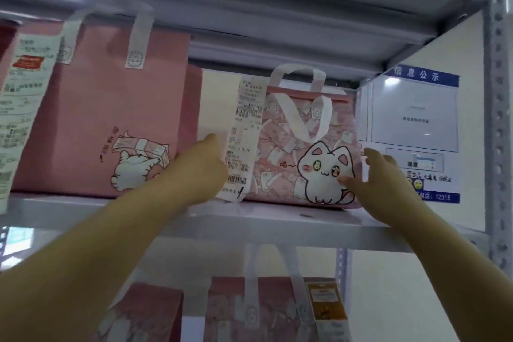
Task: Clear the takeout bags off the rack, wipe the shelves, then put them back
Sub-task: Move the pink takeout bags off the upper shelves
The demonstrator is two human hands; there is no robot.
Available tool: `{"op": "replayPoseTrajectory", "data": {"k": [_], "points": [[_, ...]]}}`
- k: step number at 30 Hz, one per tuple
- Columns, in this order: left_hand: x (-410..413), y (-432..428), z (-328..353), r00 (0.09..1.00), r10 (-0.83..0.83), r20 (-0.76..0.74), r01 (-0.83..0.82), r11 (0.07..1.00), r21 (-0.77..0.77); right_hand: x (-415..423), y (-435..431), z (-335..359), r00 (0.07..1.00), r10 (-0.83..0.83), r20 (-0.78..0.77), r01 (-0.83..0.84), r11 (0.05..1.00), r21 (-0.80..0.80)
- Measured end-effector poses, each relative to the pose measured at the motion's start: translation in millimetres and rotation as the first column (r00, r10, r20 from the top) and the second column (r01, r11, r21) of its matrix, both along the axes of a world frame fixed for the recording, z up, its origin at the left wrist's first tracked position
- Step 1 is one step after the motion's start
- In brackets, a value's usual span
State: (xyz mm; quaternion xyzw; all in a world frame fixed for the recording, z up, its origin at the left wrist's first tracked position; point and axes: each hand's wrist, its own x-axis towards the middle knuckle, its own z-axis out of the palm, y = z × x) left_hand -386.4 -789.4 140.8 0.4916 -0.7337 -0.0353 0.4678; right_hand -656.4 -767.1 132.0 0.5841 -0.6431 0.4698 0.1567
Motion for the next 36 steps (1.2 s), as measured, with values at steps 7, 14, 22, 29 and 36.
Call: {"op": "replayPoseTrajectory", "data": {"k": [7, 14, 22, 29, 36], "points": [[-2, -18, 8, 0.991, -0.024, -0.129, 0.044, 0.987, 0.154, -8, -11, 9, 0.984, 0.178, 0.026, -0.179, 0.982, 0.056], [-5, -26, 5, 0.908, -0.223, -0.354, 0.306, 0.931, 0.197, -16, -15, 9, 0.980, 0.183, 0.075, -0.189, 0.979, 0.075], [-7, -25, -1, 0.888, -0.287, -0.360, 0.355, 0.924, 0.140, -19, -18, 8, 0.984, 0.159, 0.075, -0.164, 0.984, 0.069], [-8, -18, -2, 0.916, -0.257, -0.308, 0.308, 0.942, 0.131, -18, -20, 8, 0.985, 0.158, 0.076, -0.161, 0.987, 0.029], [-6, 12, -2, 0.973, -0.152, -0.175, 0.111, 0.968, -0.224, -11, -1, 7, 0.985, 0.175, 0.008, -0.165, 0.945, -0.281]]}}
